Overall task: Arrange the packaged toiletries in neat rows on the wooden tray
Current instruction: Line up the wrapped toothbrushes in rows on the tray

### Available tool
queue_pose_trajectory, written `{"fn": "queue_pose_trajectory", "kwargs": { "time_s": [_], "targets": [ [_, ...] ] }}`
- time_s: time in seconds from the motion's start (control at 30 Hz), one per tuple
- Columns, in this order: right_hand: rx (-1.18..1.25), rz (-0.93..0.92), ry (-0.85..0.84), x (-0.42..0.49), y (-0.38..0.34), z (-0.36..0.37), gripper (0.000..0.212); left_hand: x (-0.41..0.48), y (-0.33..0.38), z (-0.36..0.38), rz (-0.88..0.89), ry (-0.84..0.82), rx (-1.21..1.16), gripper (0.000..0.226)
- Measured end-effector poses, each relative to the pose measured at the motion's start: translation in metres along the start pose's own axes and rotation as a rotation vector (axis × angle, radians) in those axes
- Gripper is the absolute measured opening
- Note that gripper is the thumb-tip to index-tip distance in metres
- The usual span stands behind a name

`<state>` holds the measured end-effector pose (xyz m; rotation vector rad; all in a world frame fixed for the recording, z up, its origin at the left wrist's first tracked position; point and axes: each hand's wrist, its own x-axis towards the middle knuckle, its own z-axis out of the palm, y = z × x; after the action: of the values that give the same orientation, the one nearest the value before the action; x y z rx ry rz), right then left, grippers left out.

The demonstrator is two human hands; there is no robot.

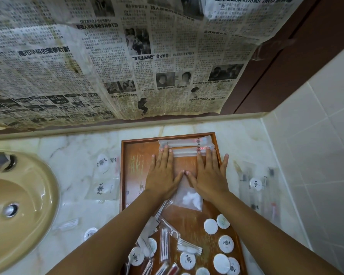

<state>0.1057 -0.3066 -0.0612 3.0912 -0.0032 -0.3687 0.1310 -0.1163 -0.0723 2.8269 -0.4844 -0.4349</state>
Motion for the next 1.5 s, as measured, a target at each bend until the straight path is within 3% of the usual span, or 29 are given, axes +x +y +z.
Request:
{"fn": "queue_pose_trajectory", "kwargs": {
  "time_s": [0.2,0.43,0.53,0.63,0.7,0.9,1.03,1.33,1.43,1.5],
  "targets": [
    [0.072,-0.069,0.105,0.014,-0.006,-0.01,0.086,0.012,0.002,-0.014,0.044,0.099,-0.057,0.08],
    [0.215,-0.079,-0.011,0.03,-0.003,-0.009,0.079,0.021,-0.011,-0.016,0.042,0.008,-0.034,0.076],
    [0.26,-0.059,0.023,0.031,-0.003,-0.009,0.07,0.02,-0.02,-0.016,0.063,0.15,0.006,0.064],
    [0.293,-0.051,0.166,0.03,-0.001,-0.014,0.057,0.024,-0.028,-0.018,0.006,0.329,0.02,0.048],
    [0.332,-0.069,0.264,0.033,0.004,-0.009,0.046,0.029,-0.03,-0.02,-0.037,0.366,0.015,0.042],
    [0.482,-0.043,0.254,0.042,0.008,0.004,0.024,0.032,-0.031,-0.022,-0.114,0.464,-0.037,0.032],
    [0.367,-0.174,0.329,0.037,0.007,0.006,0.029,0.028,-0.033,-0.015,-0.111,0.476,-0.015,0.032],
    [0.375,-0.135,0.364,0.032,0.005,-0.005,0.03,0.024,-0.034,-0.011,-0.109,0.472,-0.01,0.047],
    [0.346,-0.16,0.327,0.029,0.002,-0.007,0.052,0.02,-0.028,-0.013,0.007,0.399,0.067,0.065],
    [0.322,-0.188,0.205,0.029,-0.001,-0.008,0.069,0.018,-0.026,-0.011,0.065,0.287,0.122,0.07]
  ]
}}
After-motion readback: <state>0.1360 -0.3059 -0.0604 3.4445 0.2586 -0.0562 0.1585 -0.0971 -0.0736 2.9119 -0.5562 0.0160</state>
